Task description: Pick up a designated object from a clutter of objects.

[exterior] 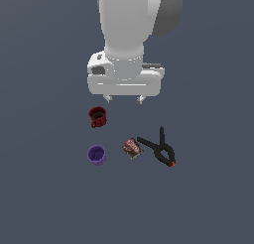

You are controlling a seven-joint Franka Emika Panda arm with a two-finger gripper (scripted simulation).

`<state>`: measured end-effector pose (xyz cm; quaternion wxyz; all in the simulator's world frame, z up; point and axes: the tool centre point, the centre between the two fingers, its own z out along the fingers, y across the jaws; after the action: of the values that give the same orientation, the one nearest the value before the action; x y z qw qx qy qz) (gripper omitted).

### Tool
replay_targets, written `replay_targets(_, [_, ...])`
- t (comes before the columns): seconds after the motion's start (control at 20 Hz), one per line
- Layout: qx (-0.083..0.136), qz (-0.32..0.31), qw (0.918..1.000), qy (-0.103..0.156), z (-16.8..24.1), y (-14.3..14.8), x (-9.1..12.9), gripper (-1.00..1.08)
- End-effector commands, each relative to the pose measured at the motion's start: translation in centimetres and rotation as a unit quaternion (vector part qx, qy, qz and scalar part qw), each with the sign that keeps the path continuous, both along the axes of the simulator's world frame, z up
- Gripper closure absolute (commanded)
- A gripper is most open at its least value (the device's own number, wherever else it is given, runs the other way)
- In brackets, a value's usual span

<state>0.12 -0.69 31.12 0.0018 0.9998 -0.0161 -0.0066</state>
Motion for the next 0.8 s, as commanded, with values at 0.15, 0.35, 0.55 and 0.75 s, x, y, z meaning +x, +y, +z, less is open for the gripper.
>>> replay_targets(0.15, [-0.002,0.009,1.0,0.002,-0.1,0.5,-0.1,-0.92])
replay_targets(0.35, [-0.007,0.035,0.9993,0.01,-0.3,2.0,-0.6,-0.92])
replay_targets(0.55, [-0.008,0.039,0.9991,0.012,-0.1,2.4,-0.8,-0.92])
replay_targets(0.75, [-0.008,0.042,0.999,0.012,-0.5,2.2,-0.6,-0.92])
